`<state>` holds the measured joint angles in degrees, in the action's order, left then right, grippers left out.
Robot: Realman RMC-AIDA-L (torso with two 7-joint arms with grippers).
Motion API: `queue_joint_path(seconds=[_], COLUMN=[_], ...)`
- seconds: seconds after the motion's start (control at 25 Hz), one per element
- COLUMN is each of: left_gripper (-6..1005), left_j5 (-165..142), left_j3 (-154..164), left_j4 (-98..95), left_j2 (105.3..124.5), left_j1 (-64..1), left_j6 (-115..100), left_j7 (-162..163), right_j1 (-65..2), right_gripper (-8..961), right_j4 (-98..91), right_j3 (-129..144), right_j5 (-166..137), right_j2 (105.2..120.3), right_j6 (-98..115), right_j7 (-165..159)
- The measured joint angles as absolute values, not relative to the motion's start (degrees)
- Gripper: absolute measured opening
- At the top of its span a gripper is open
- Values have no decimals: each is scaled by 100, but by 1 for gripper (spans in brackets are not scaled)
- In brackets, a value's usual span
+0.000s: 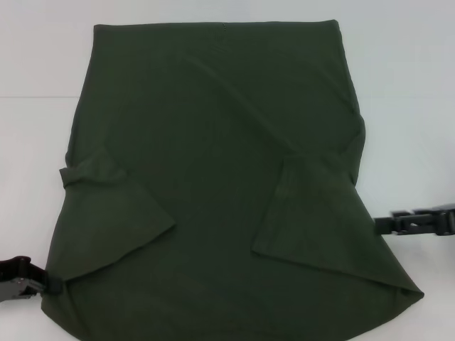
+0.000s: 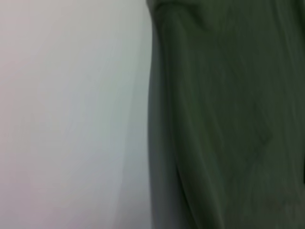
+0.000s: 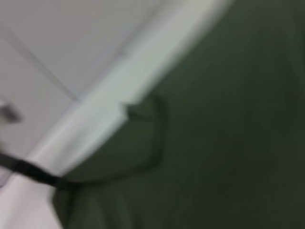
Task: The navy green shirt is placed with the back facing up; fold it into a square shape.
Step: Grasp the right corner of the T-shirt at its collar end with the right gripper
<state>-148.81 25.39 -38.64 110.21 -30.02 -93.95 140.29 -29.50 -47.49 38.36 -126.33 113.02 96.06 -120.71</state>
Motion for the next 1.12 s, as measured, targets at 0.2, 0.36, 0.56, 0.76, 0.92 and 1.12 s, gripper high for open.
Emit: queue_joint_path(seconds=[0.2,0.36,0.56,0.76,0.92,1.12], left_gripper=[49,49,49,49,48,48], left_j5=[-14874,-14871,-14870,-14870,-14870,-14871], left_j3=[2537,2536,2515,2513,2514,2514], left_j4=[-3875,-3878,-3881,-3882,-3885,-3865], left_j2=[11011,11012,11012,11012,11012,11020], left_j1=[-3031,-3039,-3031,-3020,-3017,-3014], left_j6=[-9477,-9515,-9547,-9547,-9537,-9512], left_j7=[13901,13870,13862,13861,13860,13860], right_j1=[-3325,-3496,-3652,-3669,-3672,-3683], right_gripper=[940,809,779,780,779,779], right_j4=[-4935,-5056,-4943,-4850,-4589,-4333], right_j3=[3743,3703,3761,3794,3822,3941], right_j5=[-13788,-14387,-15129,-15262,-15259,-15251], right_j2=[10926,10928,11004,11093,11130,11162], right_j6=[9908,10055,10028,9927,9708,9473], right_j7=[-14016,-14366,-14415,-14315,-14210,-14166])
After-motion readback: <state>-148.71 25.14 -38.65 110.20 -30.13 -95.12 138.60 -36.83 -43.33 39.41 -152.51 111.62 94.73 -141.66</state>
